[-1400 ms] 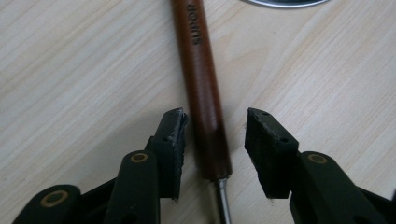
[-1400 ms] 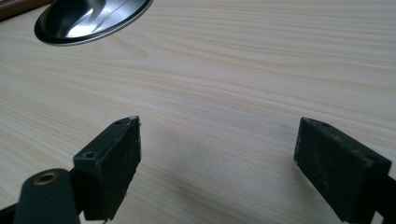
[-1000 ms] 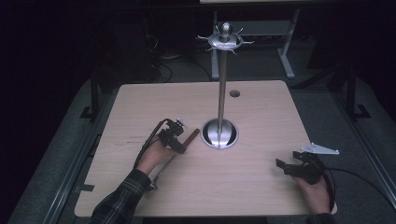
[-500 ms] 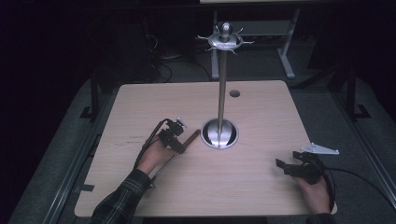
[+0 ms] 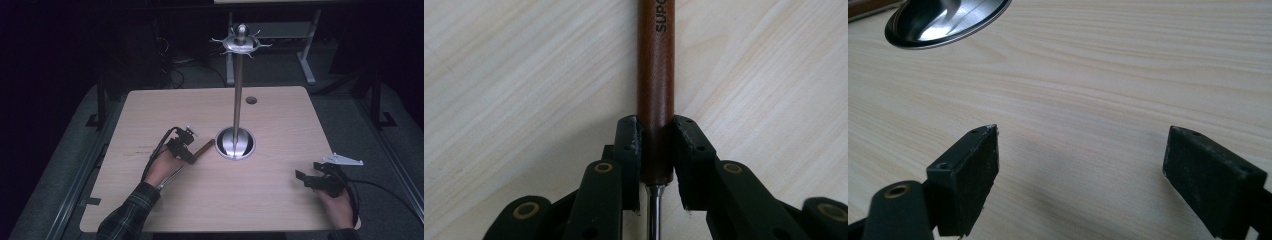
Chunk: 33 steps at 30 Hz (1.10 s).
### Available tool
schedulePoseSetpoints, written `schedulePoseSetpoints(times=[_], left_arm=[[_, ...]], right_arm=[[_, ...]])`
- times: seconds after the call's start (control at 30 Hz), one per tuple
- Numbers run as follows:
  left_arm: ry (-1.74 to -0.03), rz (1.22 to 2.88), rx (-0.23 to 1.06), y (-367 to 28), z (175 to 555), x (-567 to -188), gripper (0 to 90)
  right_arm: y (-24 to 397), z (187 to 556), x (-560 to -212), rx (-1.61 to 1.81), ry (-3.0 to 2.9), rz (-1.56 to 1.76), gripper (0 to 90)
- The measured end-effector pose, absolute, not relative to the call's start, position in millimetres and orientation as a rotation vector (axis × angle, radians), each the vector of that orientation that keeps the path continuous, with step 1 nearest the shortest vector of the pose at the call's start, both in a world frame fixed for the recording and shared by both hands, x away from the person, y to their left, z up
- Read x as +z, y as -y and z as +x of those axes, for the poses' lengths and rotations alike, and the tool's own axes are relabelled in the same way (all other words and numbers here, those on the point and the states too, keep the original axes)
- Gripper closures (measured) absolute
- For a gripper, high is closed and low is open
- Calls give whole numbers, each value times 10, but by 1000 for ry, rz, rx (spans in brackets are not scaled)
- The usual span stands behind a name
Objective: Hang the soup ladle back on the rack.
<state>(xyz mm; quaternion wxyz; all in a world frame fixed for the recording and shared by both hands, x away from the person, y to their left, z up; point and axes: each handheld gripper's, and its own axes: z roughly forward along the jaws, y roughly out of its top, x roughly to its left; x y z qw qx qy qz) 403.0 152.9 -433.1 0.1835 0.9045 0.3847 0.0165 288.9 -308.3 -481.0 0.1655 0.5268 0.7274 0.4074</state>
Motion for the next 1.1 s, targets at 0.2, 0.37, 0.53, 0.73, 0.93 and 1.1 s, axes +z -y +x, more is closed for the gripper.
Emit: schedulePoseSetpoints(times=[0.2, 0.37, 0.53, 0.73, 0.93, 1.1], left_arm=[[-1050, 2503, 48, -1590, 3999, -4230, 744], [-1019, 2433, 63, -1677, 3946, -4113, 744], [-996, 2367, 70, -1773, 3888, -4036, 744], [-941, 2296, 91, -1908, 3823, -3943, 744], [-896, 2225, 117, -2009, 3734, -3808, 744], [-872, 2178, 141, -2057, 3690, -3736, 745]], right_arm=[[3082, 2888, -4809, 1159, -2072, 1501, 145], [3079, 2886, -4808, 1158, -2070, 1503, 145], [3081, 2887, -4809, 1158, -2070, 1502, 145], [3080, 2886, -4809, 1158, -2070, 1501, 145], [3076, 2884, -4808, 1155, -2068, 1506, 145], [3079, 2884, -4808, 1159, -2067, 1503, 145]])
